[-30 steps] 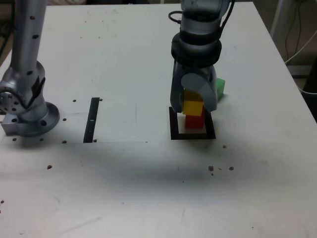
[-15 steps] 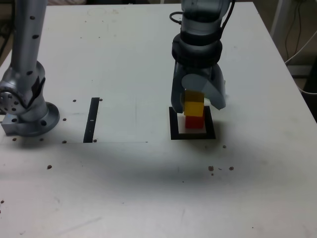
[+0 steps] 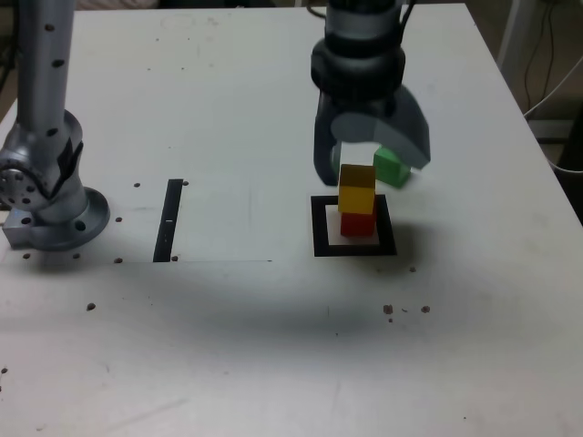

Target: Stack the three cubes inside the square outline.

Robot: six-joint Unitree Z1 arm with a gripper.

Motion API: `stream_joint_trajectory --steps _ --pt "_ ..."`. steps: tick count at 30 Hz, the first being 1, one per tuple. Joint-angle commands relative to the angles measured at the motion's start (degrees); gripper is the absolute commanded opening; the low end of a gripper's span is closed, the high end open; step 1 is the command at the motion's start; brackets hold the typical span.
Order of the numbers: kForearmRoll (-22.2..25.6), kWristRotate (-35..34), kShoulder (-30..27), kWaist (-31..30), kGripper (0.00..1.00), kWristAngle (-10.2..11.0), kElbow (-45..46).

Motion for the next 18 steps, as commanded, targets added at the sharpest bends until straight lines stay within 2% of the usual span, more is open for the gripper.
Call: stream_joint_trajectory --steps 1,18 --pt "1.0 1.4 -0.4 1.3 0.99 0.0 -0.9" --pt "5.0 19.5 3.5 12.7 1.0 -0.6 -9.0"
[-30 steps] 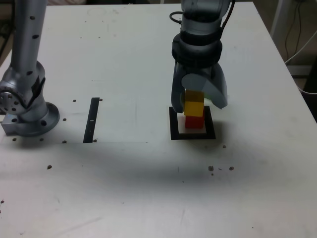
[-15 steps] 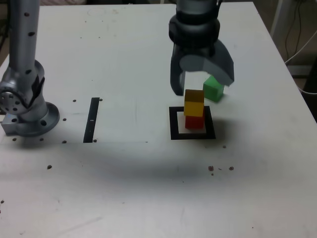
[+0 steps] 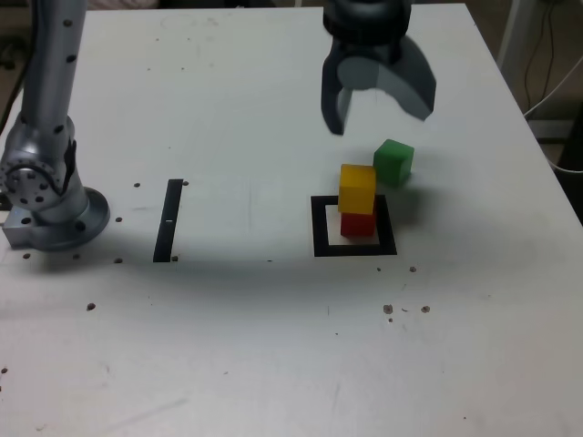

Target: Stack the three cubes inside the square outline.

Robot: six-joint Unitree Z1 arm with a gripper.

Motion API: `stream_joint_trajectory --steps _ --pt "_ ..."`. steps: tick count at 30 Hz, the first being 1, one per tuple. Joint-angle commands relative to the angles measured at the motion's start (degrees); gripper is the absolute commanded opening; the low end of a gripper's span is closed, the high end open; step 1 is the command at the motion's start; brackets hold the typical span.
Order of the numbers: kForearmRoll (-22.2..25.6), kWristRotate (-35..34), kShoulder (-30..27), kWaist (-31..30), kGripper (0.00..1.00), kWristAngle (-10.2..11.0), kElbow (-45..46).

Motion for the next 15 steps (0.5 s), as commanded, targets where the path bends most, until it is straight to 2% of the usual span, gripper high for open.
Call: stream_joint_trajectory --steps 1,8,15 --pt "0.1 1.6 1.0 1.0 1.0 0.0 -0.7" --pt "-0.2 9.6 4.8 3.5 1.0 -0.4 -2.7" --pt "0.6 12.1 7.5 3.7 0.98 -0.9 -4.5"
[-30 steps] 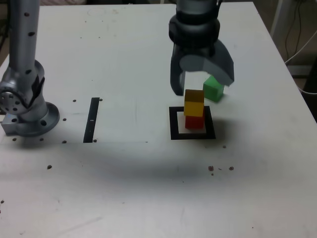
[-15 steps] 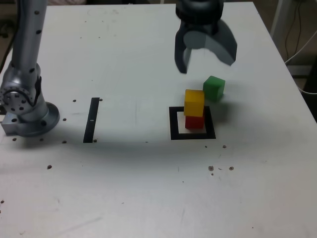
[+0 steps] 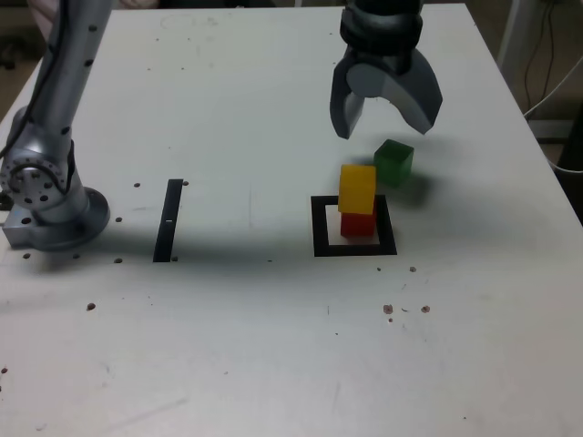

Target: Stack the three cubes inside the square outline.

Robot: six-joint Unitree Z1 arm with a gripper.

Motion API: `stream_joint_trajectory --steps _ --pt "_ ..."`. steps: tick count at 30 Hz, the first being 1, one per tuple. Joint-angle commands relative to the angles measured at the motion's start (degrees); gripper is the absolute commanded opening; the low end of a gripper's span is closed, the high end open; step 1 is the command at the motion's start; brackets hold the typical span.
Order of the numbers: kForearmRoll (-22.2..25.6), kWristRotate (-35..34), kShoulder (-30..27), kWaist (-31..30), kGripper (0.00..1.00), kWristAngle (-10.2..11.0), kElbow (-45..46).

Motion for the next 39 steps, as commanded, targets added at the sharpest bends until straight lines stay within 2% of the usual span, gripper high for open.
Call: stream_joint_trajectory --steps 1,13,23,29,35,39 --pt "0.4 0.3 1.0 0.0 0.98 -0.1 -0.8" --pt "-1.0 0.4 3.8 -0.5 0.86 0.1 -0.6" --pt "-4.5 0.4 5.7 -0.9 0.79 -1.2 1.0" --pt "-5.0 -0.6 5.6 -0.9 0.61 -1.0 0.9" --pt "-5.8 -1.3 5.3 -0.9 0.32 -0.8 1.3" --pt "-6.4 -1.2 5.2 -0.9 0.26 -0.8 1.5"
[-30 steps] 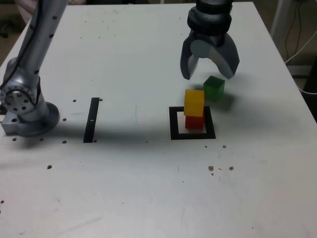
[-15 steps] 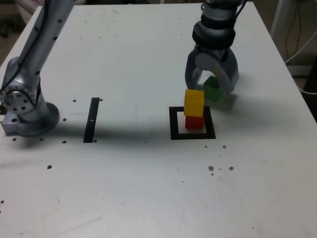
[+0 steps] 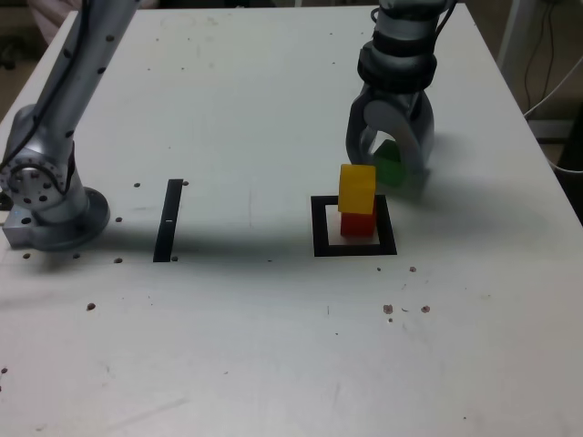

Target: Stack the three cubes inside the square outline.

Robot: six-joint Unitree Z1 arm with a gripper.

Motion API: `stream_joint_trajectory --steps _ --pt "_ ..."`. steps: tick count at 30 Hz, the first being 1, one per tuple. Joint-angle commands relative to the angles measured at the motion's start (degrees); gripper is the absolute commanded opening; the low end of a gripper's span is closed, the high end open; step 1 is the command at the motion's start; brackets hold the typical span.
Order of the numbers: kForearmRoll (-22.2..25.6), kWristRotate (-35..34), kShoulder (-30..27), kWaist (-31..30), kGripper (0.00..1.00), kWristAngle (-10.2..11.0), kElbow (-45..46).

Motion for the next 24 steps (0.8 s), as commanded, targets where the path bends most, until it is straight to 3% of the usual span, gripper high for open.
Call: stream_joint_trajectory --steps 1,8,14,19,24 --pt "-0.3 0.0 -0.3 -0.1 0.25 0.0 0.2" --pt "-0.8 1.1 -0.4 -0.1 0.1 -1.4 0.3" --pt "-0.7 0.9 -1.6 -0.1 0.05 -1.9 0.1" --pt "0.2 -0.1 -3.9 -0.1 0.04 -1.0 -0.6" --pt "2.6 -1.0 -6.1 -0.1 0.04 1.2 -1.9"
